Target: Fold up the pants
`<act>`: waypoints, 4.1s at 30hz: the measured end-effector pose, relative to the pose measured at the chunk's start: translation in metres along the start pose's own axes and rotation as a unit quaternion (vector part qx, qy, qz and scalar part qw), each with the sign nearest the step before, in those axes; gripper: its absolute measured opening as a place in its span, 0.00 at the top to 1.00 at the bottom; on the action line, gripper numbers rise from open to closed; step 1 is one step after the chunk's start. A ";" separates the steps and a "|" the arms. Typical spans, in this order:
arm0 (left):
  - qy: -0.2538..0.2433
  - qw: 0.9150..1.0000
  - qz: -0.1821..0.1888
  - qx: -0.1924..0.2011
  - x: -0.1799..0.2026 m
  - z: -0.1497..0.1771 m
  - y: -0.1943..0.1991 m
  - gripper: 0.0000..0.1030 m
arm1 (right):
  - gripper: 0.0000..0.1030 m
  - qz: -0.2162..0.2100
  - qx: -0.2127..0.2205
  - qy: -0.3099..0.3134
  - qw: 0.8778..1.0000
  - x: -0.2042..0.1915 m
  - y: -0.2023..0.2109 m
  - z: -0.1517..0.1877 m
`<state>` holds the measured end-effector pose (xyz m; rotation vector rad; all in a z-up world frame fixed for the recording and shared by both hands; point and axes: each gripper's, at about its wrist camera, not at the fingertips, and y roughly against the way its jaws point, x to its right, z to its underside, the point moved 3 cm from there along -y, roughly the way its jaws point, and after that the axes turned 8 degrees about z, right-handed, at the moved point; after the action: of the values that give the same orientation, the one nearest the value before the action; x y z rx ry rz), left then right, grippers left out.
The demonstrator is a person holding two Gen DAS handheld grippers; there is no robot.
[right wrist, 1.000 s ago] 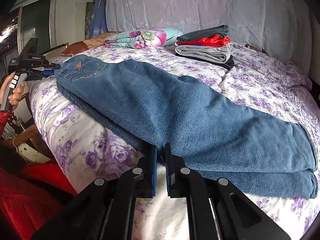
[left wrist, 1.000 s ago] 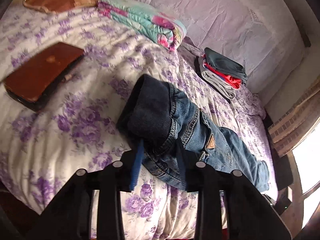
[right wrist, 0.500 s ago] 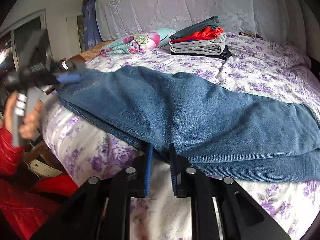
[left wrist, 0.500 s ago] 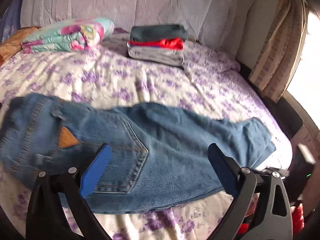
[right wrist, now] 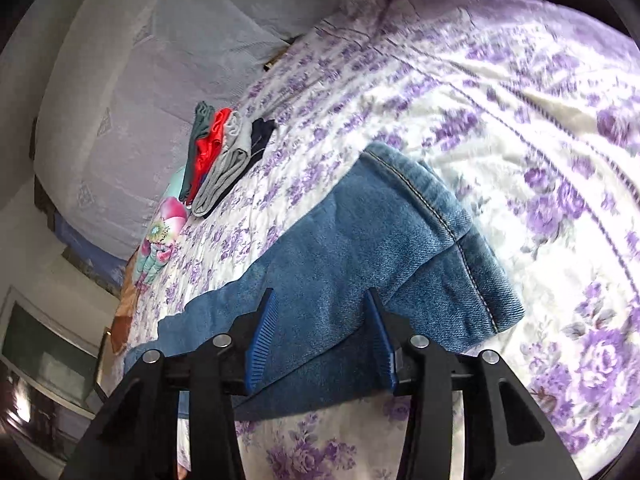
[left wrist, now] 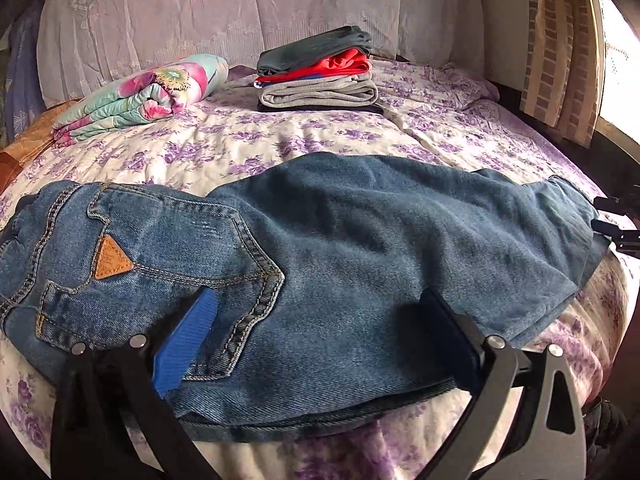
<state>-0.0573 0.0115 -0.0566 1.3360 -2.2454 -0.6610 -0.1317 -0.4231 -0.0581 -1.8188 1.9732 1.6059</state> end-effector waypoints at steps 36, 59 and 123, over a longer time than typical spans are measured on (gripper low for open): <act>0.004 1.000 0.019 0.003 -0.006 -0.009 0.032 0.05 | 0.65 0.138 0.196 0.059 0.969 0.020 0.092 0.003; -0.020 0.999 -0.003 0.026 -0.011 0.016 0.019 0.05 | 0.64 -0.052 -0.015 0.440 0.897 -0.298 -0.109 0.076; 0.079 0.992 -0.099 0.008 -0.110 -0.018 0.046 0.05 | 0.14 0.015 -0.020 0.468 0.883 -0.249 -0.122 0.136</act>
<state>-0.0305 0.1253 -0.0289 1.5750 -2.0148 -0.5824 -0.0409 -0.1276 -0.0495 -2.9512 2.2151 0.7683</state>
